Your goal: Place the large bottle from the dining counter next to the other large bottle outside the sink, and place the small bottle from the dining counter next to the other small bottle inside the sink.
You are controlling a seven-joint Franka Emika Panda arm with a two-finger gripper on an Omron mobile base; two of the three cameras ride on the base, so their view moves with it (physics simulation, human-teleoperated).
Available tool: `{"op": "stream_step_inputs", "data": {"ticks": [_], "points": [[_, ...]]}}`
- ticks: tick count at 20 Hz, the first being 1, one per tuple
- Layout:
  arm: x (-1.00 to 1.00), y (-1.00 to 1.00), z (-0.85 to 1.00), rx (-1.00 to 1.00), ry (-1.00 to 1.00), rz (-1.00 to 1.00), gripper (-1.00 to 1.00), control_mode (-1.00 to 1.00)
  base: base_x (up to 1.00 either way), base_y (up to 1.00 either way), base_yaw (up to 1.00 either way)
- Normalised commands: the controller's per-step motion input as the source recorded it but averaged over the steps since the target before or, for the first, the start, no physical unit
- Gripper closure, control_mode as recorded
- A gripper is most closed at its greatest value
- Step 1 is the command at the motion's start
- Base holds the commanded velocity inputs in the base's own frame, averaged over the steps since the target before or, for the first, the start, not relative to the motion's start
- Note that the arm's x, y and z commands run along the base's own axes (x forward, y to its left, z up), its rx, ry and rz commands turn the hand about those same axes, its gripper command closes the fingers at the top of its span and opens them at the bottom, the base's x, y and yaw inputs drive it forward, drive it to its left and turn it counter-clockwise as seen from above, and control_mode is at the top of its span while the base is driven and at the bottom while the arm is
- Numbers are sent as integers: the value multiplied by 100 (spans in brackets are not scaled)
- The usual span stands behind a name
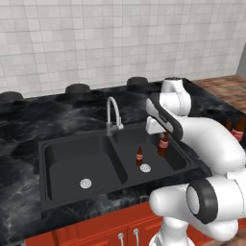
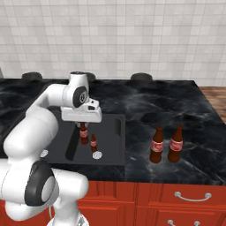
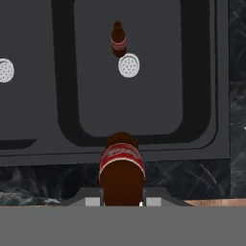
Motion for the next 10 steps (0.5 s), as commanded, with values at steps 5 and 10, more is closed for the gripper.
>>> {"op": "stream_step_inputs", "data": {"ticks": [5,10], "points": [[65,-4,-25,0,1,-6,100,-100,0,0,0],[54,-16,-33,-1,0,-11,100,-100,0,0,0]]}}
